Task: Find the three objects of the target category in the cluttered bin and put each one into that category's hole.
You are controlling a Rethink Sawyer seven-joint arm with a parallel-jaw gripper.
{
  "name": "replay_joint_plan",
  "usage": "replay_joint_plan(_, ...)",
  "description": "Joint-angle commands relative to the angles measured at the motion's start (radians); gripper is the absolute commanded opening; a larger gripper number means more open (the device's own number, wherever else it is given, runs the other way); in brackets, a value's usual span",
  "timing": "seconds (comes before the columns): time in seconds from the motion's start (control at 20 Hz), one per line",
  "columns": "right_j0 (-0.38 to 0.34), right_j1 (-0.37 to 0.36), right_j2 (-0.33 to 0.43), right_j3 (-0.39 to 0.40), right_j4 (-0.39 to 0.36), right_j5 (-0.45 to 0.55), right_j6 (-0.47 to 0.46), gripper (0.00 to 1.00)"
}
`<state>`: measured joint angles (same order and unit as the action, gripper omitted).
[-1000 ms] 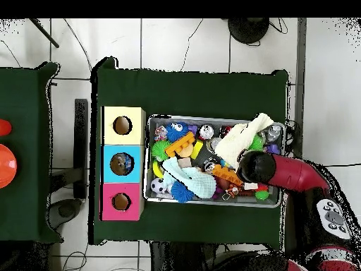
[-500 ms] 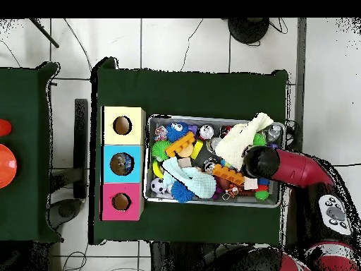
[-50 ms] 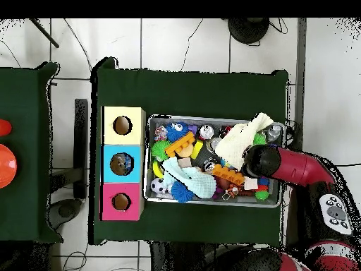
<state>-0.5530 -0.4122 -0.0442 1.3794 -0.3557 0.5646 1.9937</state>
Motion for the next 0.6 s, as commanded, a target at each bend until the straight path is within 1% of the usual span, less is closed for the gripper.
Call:
replay_joint_plan(0.05, -0.035, -0.014, 0.141, -0.043, 0.008, 0.099, -0.135, 0.0)
replay_joint_plan(0.25, -0.04, -0.071, 0.156, -0.014, 0.019, 0.169, -0.154, 0.0)
replay_joint_plan(0.45, -0.064, -0.1, 0.201, 0.012, 0.03, 0.195, -0.176, 0.0)
replay_joint_plan(0.6, -0.063, -0.123, 0.209, 0.021, 0.03, 0.211, -0.156, 0.0)
